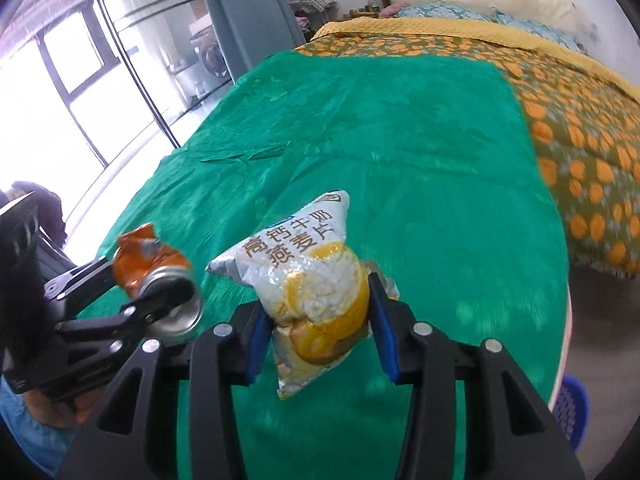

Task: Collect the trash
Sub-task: 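Carry both items over the blue wastebasket and open both tools to drop them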

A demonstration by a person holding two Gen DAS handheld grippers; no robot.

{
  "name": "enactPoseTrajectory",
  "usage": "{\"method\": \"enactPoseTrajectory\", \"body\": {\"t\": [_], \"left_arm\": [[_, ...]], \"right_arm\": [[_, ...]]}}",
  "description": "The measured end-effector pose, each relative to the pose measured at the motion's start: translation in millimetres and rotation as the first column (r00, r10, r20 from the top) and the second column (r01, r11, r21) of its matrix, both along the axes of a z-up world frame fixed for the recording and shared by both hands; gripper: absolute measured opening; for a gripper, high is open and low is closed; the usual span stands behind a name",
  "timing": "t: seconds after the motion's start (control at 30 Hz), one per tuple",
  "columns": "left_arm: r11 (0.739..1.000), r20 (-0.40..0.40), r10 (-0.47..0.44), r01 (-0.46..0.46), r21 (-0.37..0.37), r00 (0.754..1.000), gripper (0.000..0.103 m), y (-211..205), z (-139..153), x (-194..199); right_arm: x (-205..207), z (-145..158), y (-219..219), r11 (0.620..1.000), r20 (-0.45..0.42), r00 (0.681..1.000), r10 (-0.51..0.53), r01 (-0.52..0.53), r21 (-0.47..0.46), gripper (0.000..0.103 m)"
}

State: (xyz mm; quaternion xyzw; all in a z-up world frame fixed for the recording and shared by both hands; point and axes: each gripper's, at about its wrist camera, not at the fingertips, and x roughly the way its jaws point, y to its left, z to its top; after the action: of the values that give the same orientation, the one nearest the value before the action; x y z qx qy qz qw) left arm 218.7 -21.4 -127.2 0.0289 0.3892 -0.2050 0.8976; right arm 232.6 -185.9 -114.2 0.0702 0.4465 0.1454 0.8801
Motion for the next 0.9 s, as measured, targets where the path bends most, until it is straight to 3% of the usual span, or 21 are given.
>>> {"method": "enactPoseTrajectory", "body": {"t": [0.6,0.73,0.9], "left_arm": [[0.995,0.064,-0.081,0.076,0.072,0.995,0.049,-53,23,-52],[0.986,0.033,-0.156,0.154,0.059,0.987,0.049,-77,19,-67],[0.946,-0.019,-0.323,0.323,0.007,0.946,0.049,-133,14,-101]], "right_arm": [[-86,2,-46,0.994,-0.017,0.995,-0.095,0.095,0.045,0.043],[-110,3,-71,0.987,-0.015,0.991,-0.13,0.131,0.098,0.043],[-156,0,-142,0.958,-0.02,0.963,-0.268,0.269,0.098,0.043]]}}
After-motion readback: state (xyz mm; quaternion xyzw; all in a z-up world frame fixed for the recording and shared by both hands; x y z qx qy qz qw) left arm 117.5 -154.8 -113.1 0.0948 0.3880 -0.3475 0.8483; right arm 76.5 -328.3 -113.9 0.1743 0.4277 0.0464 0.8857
